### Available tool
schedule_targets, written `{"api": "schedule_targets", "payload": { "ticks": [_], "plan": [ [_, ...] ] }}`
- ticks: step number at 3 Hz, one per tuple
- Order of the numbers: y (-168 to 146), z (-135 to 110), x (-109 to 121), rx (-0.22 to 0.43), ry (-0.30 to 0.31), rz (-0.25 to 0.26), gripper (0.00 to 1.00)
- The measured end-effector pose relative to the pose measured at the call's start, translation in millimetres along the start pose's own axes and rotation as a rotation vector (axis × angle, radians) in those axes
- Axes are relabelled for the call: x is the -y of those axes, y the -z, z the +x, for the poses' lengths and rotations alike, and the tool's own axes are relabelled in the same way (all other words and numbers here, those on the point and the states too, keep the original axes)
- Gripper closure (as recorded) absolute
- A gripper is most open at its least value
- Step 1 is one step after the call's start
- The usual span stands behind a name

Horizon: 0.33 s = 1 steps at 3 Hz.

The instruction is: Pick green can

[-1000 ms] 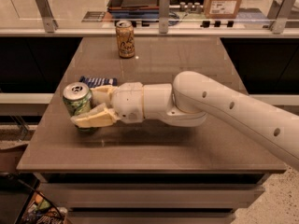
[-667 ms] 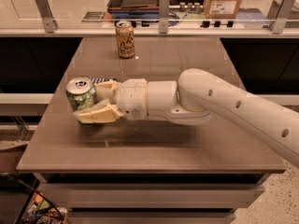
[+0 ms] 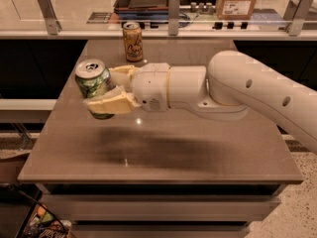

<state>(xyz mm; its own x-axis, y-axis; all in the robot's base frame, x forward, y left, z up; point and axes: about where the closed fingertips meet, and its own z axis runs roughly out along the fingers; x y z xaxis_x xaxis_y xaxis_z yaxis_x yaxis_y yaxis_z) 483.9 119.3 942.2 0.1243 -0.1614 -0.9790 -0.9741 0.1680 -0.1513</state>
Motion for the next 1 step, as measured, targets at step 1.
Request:
{"api": "schedule_targets", "payload": {
  "ticks": [1],
  "plan": [
    [-0.1,-0.1,-0.1,0.0,0.0,0.0,1.0]
  ]
}}
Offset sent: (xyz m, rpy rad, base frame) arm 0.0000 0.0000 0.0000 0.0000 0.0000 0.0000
